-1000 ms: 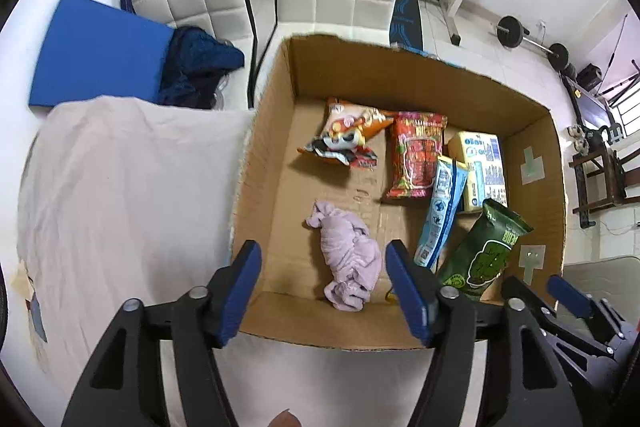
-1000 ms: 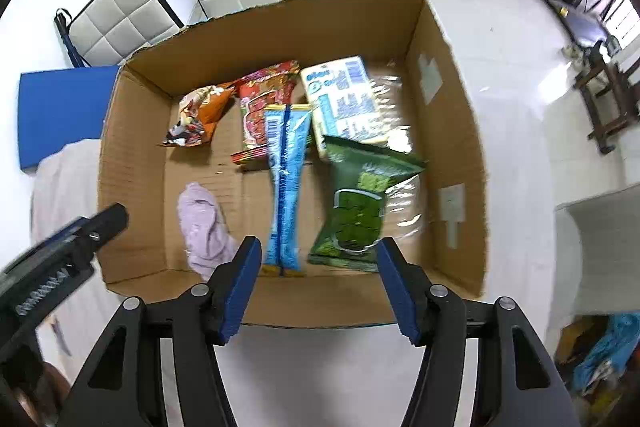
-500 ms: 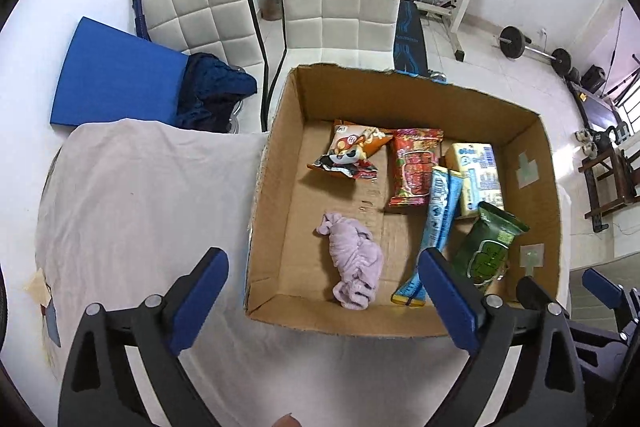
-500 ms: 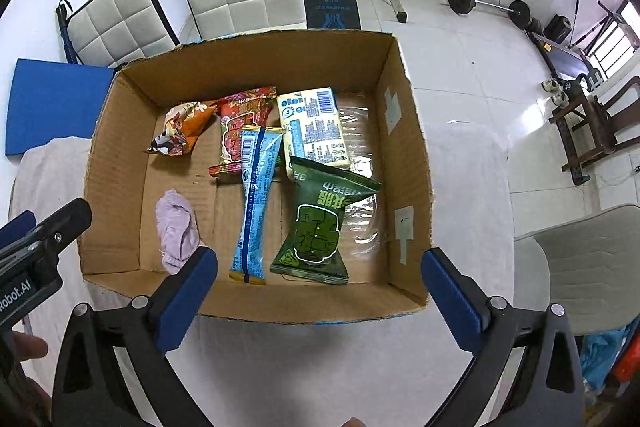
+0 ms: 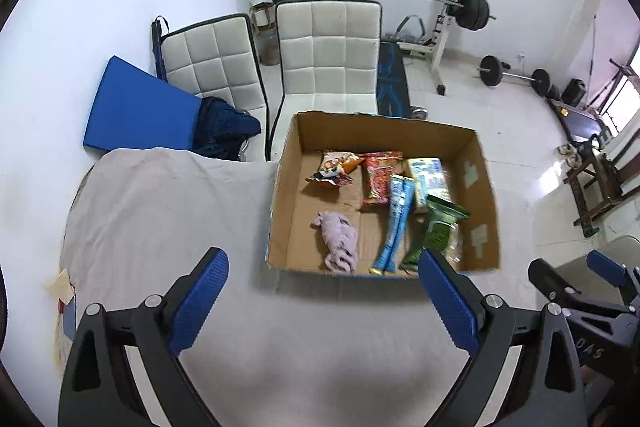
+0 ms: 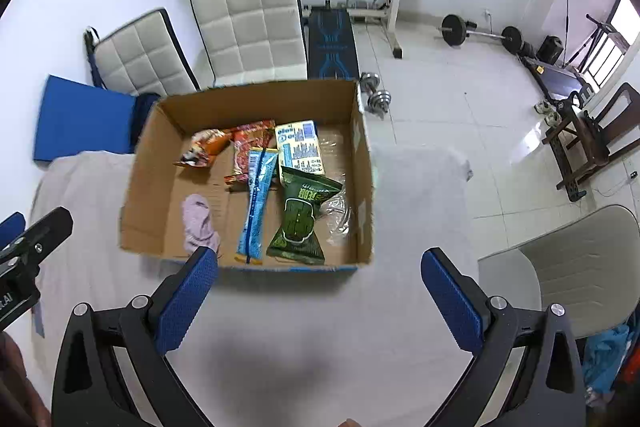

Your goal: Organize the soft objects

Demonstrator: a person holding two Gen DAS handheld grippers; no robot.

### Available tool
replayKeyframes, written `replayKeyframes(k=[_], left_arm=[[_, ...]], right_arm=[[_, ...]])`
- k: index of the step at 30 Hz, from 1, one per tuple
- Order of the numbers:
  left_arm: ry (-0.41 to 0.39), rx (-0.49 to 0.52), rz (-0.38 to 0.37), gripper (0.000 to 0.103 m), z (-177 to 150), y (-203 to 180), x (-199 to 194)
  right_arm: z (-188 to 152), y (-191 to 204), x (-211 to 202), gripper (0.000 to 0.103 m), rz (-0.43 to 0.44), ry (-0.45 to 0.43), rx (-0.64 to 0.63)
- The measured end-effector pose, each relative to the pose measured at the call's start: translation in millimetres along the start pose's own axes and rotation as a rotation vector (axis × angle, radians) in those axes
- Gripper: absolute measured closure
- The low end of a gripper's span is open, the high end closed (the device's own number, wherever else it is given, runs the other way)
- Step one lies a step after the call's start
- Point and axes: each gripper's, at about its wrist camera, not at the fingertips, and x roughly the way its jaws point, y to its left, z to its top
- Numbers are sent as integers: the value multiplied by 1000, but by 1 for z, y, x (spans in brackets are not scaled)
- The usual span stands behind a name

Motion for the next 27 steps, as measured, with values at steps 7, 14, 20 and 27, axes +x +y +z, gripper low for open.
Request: replayKeyframes(k=[7, 14, 20, 27], left_arm=[[-29, 5, -42, 5, -23, -2, -64], [-26, 2, -82, 5, -39, -1, -108], [-37, -6, -74, 6, -53, 1, -131], [-62, 6, -63, 5, -63, 1, -151]], right_arm=[[-33, -9, -90, 0, 36, -73, -21], [-64, -5, -161, 0, 71, -123, -50], [-88, 0, -206, 0, 89, -150, -67], [-105, 4, -233, 0, 97, -146, -77]])
